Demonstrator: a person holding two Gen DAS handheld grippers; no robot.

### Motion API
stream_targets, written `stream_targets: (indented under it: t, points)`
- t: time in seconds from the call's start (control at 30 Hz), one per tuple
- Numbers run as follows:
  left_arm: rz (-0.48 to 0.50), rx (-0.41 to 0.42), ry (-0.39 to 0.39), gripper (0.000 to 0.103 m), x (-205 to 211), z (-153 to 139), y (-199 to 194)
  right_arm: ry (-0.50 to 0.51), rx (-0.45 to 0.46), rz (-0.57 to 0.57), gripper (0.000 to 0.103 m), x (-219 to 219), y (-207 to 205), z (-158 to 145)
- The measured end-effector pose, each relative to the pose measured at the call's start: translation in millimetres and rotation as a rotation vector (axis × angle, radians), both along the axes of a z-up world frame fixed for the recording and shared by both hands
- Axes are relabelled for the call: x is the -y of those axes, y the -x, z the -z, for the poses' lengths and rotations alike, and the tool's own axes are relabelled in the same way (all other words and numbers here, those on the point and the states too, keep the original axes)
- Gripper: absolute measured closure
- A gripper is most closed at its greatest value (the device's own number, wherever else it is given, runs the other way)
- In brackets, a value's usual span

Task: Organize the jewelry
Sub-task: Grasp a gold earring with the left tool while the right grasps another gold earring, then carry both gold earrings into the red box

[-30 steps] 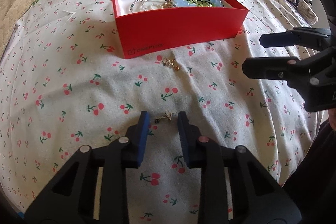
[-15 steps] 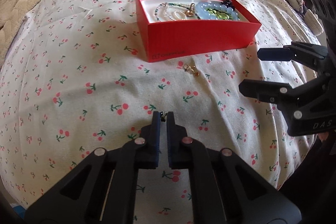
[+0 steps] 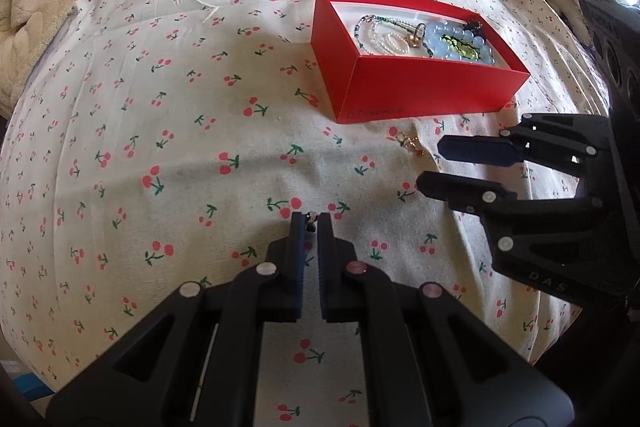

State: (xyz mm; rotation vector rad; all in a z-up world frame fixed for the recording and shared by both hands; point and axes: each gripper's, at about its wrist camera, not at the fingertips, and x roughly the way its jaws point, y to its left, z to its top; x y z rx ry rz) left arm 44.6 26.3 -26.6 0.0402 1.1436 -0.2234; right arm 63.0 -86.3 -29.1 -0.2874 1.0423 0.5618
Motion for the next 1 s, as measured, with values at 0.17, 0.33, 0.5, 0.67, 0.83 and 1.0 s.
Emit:
stream_targets:
  t: [0.17, 0.33, 0.5, 0.67, 0.83, 1.0]
  points:
    - [0.003, -0.005, 0.011, 0.096, -0.2, 0.0, -1.9, 0.016, -0.004, 0.027, 0.076, -3.8, -13.7, 11.0]
    - [0.008, -0.011, 0.017, 0.096, -0.4, 0.8, -4.1, 0.009, -0.007, 0.024, 0.083, -7.0, -22.4, 17.1]
    - [0.004, -0.008, 0.018, 0.096, -1.4, 0.8, -6.2, 0.015, -0.011, 0.01, 0.093, -10.9, -20.0, 17.7]
    - [-0.003, -0.003, 0.024, 0.096, -3.0, -1.0, -8.5, 0.007, -0.026, 0.017, 0.094, -9.8, -18.0, 12.4]
    - [-0.008, 0.016, 0.05, 0.096, -5.7, -10.5, -11.5, -0.029, -0.038, 0.042, 0.094, -4.5, -16.5, -1.9]
    - [-0.018, 0.042, 0.085, 0.096, -6.9, -23.2, -18.6, -0.081, -0.016, 0.052, 0.094, 3.2, -12.3, -24.6]
